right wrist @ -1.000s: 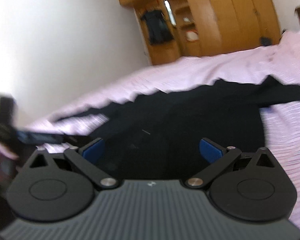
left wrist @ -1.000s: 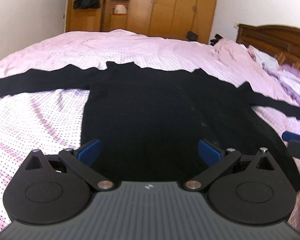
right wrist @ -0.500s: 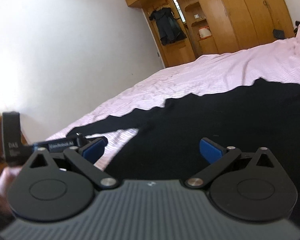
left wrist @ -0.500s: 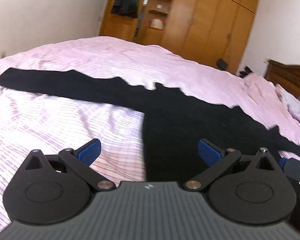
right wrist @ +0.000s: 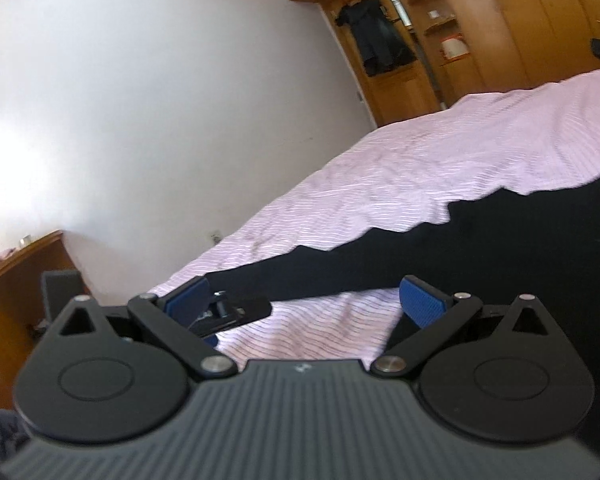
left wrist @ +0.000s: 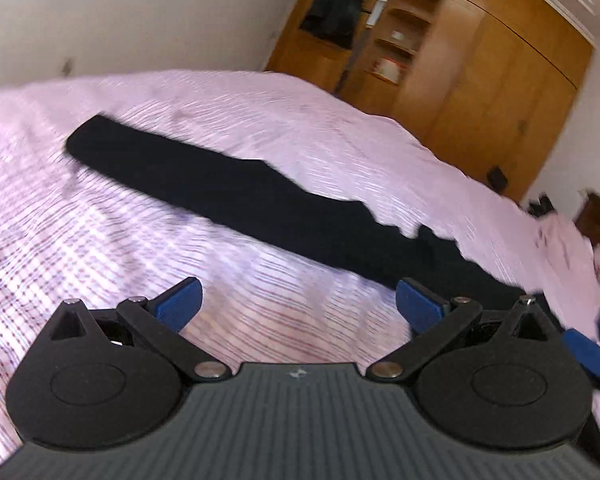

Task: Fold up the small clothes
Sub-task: 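Lower the left gripper onto a sleeve cuff and close on it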

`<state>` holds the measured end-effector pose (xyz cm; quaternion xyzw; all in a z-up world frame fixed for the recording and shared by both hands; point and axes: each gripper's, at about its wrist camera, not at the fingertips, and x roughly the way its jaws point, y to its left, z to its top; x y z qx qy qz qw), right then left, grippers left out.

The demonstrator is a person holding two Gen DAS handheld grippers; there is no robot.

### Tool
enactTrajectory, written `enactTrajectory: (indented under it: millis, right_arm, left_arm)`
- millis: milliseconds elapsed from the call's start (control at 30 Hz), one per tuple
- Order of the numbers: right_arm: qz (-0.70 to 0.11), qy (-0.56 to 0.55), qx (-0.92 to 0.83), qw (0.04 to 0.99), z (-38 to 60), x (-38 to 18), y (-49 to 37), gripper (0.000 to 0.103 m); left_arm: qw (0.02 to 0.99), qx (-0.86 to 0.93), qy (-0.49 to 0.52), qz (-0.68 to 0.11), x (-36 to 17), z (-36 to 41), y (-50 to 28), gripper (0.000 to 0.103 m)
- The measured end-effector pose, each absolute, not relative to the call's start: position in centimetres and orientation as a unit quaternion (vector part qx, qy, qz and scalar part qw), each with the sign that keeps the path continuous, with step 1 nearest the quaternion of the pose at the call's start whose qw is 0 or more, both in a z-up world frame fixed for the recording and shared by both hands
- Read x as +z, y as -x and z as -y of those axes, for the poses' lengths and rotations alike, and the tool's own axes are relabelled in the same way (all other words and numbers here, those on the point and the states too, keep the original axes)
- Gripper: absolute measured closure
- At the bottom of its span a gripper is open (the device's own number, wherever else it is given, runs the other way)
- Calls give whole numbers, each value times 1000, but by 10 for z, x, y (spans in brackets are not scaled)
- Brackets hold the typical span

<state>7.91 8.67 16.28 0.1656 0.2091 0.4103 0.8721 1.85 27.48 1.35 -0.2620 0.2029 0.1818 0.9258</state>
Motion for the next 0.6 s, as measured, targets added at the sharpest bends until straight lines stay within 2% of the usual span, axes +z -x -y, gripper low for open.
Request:
enactTrajectory:
  millis: [367, 600]
  right_arm:
    - [-222, -154, 360, 893, -172, 169, -103, 0]
    - [-232, -136, 371, 889, -193, 161, -103, 0]
  left_arm:
    - [884, 237, 355, -190, -5, -365, -9, 0]
    - [851, 255, 441, -129, -28, -436, 5, 0]
